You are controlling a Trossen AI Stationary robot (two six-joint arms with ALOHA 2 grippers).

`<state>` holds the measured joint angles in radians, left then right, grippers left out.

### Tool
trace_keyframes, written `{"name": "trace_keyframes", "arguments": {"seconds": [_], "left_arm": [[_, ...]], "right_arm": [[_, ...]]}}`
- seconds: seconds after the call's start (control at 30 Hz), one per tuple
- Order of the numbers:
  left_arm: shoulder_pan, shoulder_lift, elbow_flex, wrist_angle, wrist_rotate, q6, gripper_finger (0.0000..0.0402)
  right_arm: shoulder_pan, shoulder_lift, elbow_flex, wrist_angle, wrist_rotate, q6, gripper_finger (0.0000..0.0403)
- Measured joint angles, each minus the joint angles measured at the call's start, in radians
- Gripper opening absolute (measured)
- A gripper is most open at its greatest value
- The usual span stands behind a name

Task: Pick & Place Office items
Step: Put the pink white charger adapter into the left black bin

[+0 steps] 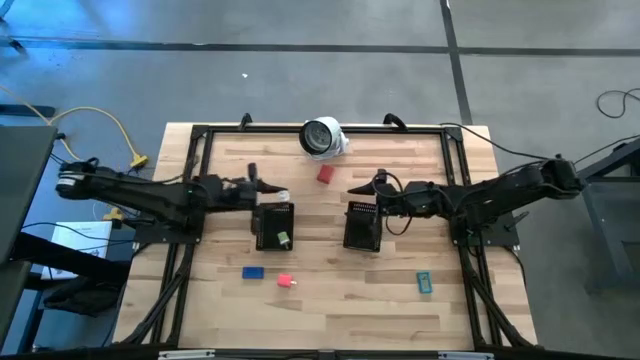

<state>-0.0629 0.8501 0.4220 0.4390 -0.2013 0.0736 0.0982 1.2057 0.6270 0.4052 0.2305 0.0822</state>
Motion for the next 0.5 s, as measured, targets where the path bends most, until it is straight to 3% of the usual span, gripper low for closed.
{"name": "trace_keyframes", "arguments": {"seconds": [0.27, 0.5], "left_arm": [[-0.002, -0.22, -0.172, 0.0, -0.016, -0.074, 0.0131], [-0.006, -0.226, -0.234, -0.003, -0.016, -0.138, 0.0131]], "right_arm": [[0.0, -0.025, -0.002, -0.142, 0.068, 0.02, 0.0282], [0.0, -0.039, -0.006, -0.265, 0.093, 0.096, 0.0282]]}}
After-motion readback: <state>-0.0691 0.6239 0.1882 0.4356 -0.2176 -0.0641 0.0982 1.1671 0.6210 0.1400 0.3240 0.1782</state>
